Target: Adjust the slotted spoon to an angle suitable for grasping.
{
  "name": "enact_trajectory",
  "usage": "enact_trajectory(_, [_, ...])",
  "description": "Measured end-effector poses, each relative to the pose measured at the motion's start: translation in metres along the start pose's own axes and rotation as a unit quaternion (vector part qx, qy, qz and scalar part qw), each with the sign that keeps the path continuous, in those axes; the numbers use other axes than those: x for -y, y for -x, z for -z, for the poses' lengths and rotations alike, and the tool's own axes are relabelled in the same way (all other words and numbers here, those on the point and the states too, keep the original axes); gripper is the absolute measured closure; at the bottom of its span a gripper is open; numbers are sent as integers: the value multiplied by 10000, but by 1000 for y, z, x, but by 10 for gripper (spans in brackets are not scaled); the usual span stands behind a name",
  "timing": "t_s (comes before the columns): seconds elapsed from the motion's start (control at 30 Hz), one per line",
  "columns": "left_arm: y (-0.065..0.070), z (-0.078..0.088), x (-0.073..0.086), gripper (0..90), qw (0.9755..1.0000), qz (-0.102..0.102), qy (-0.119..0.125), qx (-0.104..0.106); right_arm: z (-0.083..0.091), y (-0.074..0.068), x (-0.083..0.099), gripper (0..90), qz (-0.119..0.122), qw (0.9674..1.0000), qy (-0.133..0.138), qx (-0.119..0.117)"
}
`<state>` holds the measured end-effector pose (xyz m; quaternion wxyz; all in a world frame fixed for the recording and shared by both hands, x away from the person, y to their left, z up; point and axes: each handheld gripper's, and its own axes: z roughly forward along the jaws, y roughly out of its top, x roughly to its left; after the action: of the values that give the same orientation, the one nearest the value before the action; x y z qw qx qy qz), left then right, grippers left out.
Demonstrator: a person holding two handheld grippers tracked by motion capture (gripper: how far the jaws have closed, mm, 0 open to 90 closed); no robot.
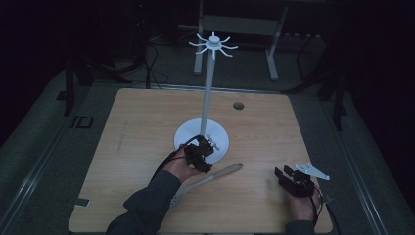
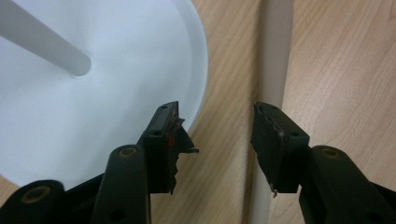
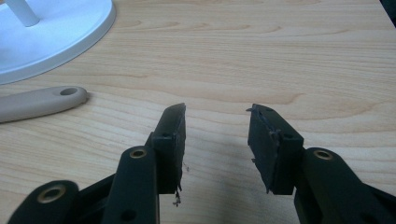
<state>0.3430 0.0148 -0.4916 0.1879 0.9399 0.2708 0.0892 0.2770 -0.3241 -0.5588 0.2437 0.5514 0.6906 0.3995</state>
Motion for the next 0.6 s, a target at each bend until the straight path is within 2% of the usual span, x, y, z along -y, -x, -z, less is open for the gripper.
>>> enact_trajectory(0.23, [4,-6,-3,571,9998,-77,-149,75,0,0,0,559,-13,10000,-13,4])
enact_trajectory(0.6, [7,-12,-8,571,9993,-137,-318,146,0,0,0,554,-16,10000,-25,-1])
